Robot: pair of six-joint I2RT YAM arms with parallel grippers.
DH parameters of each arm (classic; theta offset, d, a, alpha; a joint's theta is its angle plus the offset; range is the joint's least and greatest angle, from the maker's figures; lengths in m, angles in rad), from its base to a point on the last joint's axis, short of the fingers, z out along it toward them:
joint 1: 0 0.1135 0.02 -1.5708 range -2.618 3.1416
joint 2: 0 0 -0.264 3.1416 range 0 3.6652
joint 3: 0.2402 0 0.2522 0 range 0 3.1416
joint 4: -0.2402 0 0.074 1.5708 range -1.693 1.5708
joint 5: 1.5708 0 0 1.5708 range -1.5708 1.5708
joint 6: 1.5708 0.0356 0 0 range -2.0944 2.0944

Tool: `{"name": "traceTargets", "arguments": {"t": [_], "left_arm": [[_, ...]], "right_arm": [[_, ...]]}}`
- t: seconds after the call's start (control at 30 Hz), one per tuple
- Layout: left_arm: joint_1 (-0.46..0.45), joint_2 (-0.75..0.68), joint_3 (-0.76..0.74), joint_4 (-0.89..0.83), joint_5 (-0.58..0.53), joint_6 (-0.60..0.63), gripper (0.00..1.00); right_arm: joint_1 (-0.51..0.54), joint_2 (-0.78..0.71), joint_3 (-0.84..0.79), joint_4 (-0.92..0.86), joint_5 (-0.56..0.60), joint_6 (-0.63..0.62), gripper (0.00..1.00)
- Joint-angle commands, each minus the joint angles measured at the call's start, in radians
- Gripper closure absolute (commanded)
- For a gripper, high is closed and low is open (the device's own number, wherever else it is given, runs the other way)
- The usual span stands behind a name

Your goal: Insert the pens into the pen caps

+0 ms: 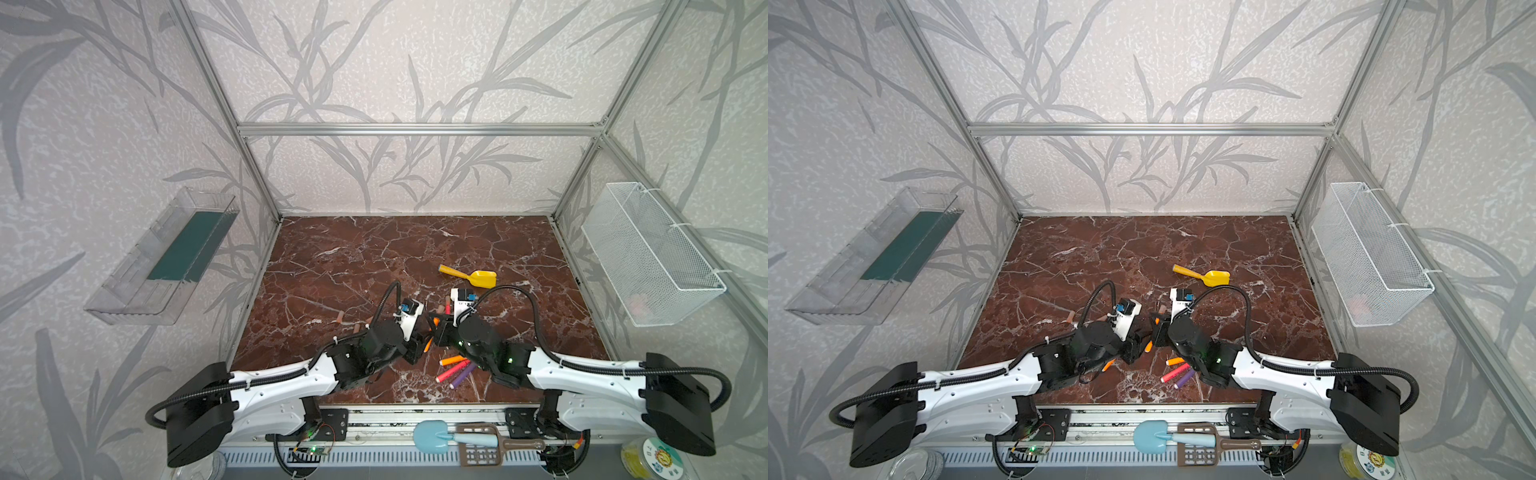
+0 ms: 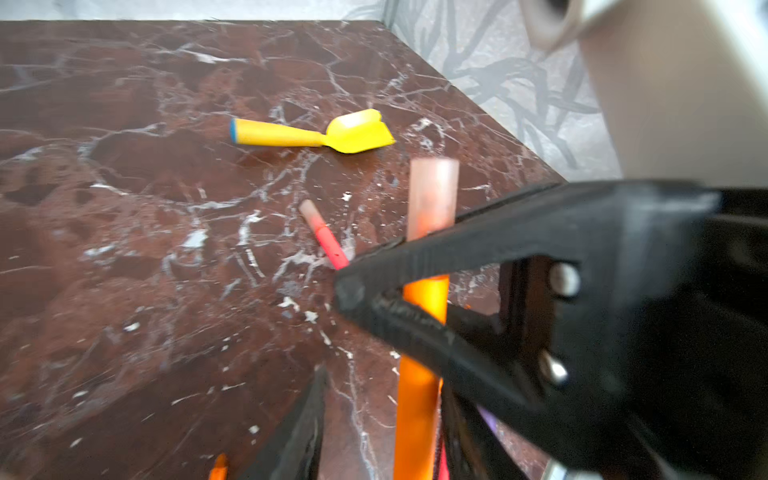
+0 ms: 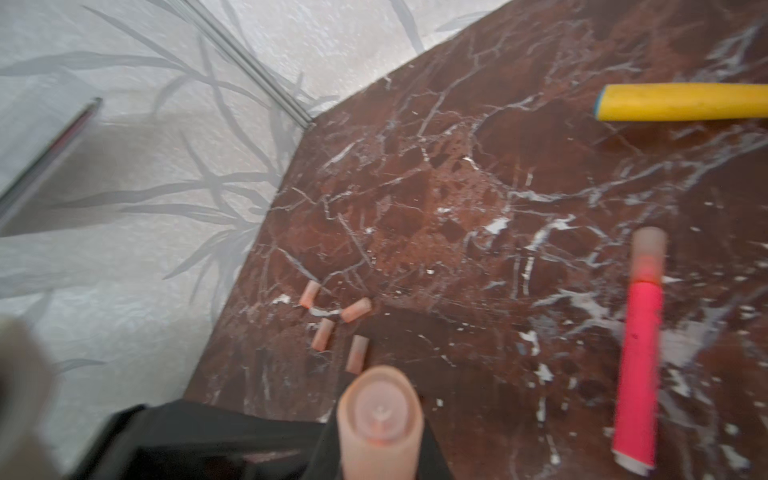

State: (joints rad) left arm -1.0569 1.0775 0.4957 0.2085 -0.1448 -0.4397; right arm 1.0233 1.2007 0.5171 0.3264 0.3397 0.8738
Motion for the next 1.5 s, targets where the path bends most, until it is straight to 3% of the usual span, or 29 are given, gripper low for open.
{"name": "traceTargets", "arguments": {"t": [0.0, 0.13, 0.33, 0.57, 0.7, 0.93, 1.47], "left_arm": [[0.019, -0.089, -0.012, -0.182, -0.186, -0.101, 0.50], [0.062, -0.205, -0.070, -0.300, -0.241, -0.156, 0.44], [0.155, -0.311, -0.149, -0.371, -0.191, -0.220, 0.41], [0.170, -0.280, -0.169, -0.394, -0.164, -0.247, 0.41], [0.170, -0.238, -0.164, -0.394, -0.138, -0.258, 0.42], [0.169, -0.133, -0.150, -0.351, -0.045, -0.253, 0.42], [0.115, 0.099, -0.041, -0.406, -0.003, -0.245, 0.48]], "right_arm": [[-0.082, 0.053, 0.020, -0.090, -0.049, -0.044, 0.98], [-0.146, 0.159, 0.074, -0.107, -0.125, -0.072, 0.98], [-0.217, 0.338, 0.168, -0.134, -0.245, -0.089, 0.98], [-0.246, 0.473, 0.261, -0.200, -0.291, -0.108, 0.97], [-0.259, 0.526, 0.276, -0.211, -0.290, -0.100, 0.90], [-0.279, 0.511, 0.253, -0.229, -0.247, -0.102, 0.76], [-0.279, 0.305, 0.182, -0.270, -0.212, -0.113, 0.72]]}}
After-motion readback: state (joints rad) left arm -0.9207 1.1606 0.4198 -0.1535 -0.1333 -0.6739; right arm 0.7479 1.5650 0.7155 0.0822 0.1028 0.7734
